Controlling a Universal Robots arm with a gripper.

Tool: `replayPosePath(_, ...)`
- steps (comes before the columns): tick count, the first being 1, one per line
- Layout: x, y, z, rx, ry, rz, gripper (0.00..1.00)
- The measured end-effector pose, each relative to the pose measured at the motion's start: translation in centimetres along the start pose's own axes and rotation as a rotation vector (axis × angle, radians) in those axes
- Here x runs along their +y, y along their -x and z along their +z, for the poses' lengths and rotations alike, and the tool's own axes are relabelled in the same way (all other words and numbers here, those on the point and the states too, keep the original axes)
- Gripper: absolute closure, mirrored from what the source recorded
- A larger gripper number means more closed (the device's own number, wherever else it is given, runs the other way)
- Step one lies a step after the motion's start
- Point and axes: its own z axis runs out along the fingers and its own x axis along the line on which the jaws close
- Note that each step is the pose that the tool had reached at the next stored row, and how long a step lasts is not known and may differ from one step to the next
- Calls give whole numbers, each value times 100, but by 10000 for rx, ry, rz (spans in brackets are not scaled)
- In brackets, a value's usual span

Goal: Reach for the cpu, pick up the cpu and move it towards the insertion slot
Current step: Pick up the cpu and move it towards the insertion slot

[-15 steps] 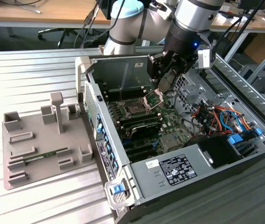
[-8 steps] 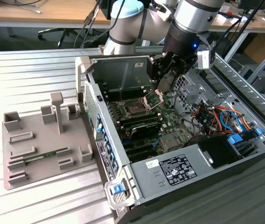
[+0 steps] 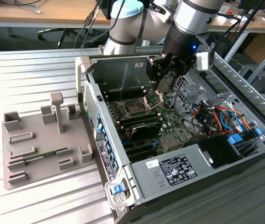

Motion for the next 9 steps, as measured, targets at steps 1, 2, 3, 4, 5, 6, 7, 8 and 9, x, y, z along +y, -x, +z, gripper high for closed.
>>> replayPosePath(1,0,0,3,0,0,-1,45)
replayPosePath(2,0,0,9,0,1,-1,45)
replayPosePath(3,-1,0,16,0,1,0,45)
replayPosePath(4,-1,0,23,0,1,0,45)
replayPosePath(5,-1,0,29,0,0,0,45)
replayPosePath(6,-1,0,34,0,0,0,45)
replayPosePath(7,-1,0,37,0,0,0,45)
replayPosePath(8,-2,0,42,0,1,0,45)
replayPosePath(9,-2,0,46,0,1,0,45)
